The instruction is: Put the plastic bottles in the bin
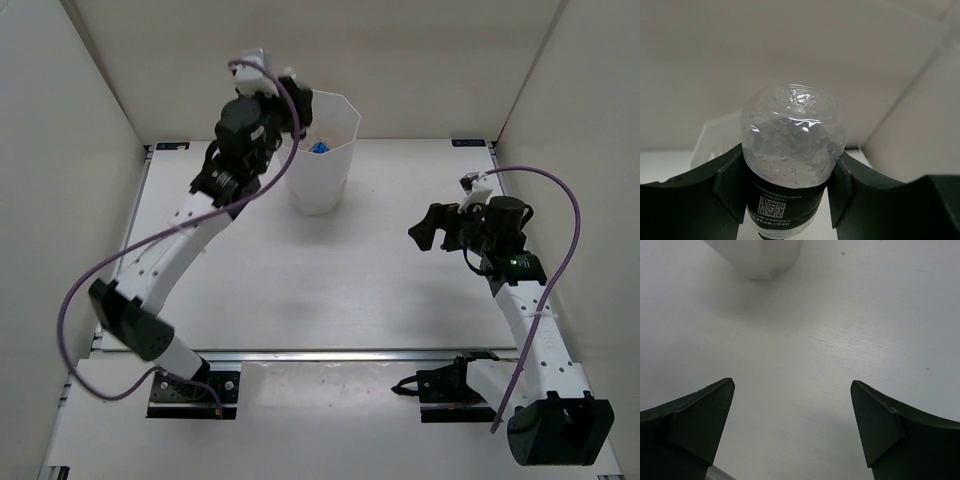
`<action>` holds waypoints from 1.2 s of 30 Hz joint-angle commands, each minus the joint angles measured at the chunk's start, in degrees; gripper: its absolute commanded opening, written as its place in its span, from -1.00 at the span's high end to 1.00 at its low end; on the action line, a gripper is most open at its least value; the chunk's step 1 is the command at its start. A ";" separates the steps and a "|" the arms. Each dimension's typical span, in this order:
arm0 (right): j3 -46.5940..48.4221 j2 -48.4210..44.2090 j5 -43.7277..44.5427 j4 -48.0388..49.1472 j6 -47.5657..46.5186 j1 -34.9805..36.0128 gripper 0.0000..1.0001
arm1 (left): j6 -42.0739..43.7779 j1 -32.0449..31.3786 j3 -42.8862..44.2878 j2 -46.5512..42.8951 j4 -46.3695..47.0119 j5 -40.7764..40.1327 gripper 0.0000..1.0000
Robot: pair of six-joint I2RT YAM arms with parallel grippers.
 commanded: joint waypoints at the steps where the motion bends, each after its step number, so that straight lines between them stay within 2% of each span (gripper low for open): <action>1: 0.36 -0.24 2.31 -1.24 -2.33 -3.15 -0.99 | -2.77 5.53 8.93 11.39 10.21 -1.87 0.07; 3: -0.70 -0.41 3.96 -1.68 -2.51 -3.95 -0.98 | -3.39 6.50 13.83 16.15 11.97 -2.12 0.04; 6: -1.31 -0.85 4.33 -2.03 -2.59 -5.27 -0.98 | -4.26 6.94 22.62 25.11 7.69 -3.18 -0.13; 7: -1.06 -0.85 3.98 -2.12 -2.60 -5.80 -0.98 | -5.49 7.38 22.56 25.65 7.58 -2.32 -0.30; 9: -0.97 -1.02 4.33 -2.30 -2.95 -6.24 -0.98 | -7.60 7.73 20.81 24.96 8.37 0.49 -0.46; 11: -1.23 -1.73 8.17 -1.86 -1.64 -6.16 -0.98 | -8.40 7.82 18.61 23.82 8.11 4.01 -0.97; 15: -0.27 -2.61 10.30 -1.86 -1.01 -6.24 -0.99 | -4.55 6.33 19.57 20.14 3.63 2.62 -0.97; 19: 1.49 -2.53 12.66 -4.31 -0.49 -5.01 -0.99 | -4.53 5.71 18.79 13.29 -5.66 3.66 -0.98; 22: 2.28 -1.73 14.43 -10.36 2.41 -3.79 -0.98 | -5.94 6.33 8.62 3.29 -14.18 3.85 -0.98; 24: 1.24 -1.64 15.30 -12.74 2.24 -3.34 -1.00 | -6.12 6.15 -5.23 -4.20 -21.39 1.23 -0.98; 26: -0.34 -1.82 17.59 -16.08 3.47 -2.47 -1.00 | -8.65 6.59 -15.08 -13.23 -28.76 -1.15 -0.98; 28: -1.31 -2.43 18.92 -19.94 4.53 -3.60 -0.98 | -9.89 10.96 -26.77 -19.39 -35.82 0.67 -0.97; 30: -2.46 -2.96 18.40 -22.42 4.70 -4.74 -0.99 | -11.99 15.19 -34.87 -25.82 -42.40 -0.27 -0.97; 32: -4.38 -4.36 18.74 -23.83 4.78 -4.67 -0.98 | -12.10 18.00 -39.91 -32.76 -44.96 -0.90 -0.98; 33: -4.22 -5.06 22.48 -23.92 6.09 -3.53 -0.99 | -12.18 18.02 -41.06 -33.92 -46.54 -2.90 -0.97; 36: -3.96 -5.95 26.97 -24.53 6.80 0.43 -0.98 | -13.15 18.80 -41.25 -38.66 -48.41 -4.60 -0.97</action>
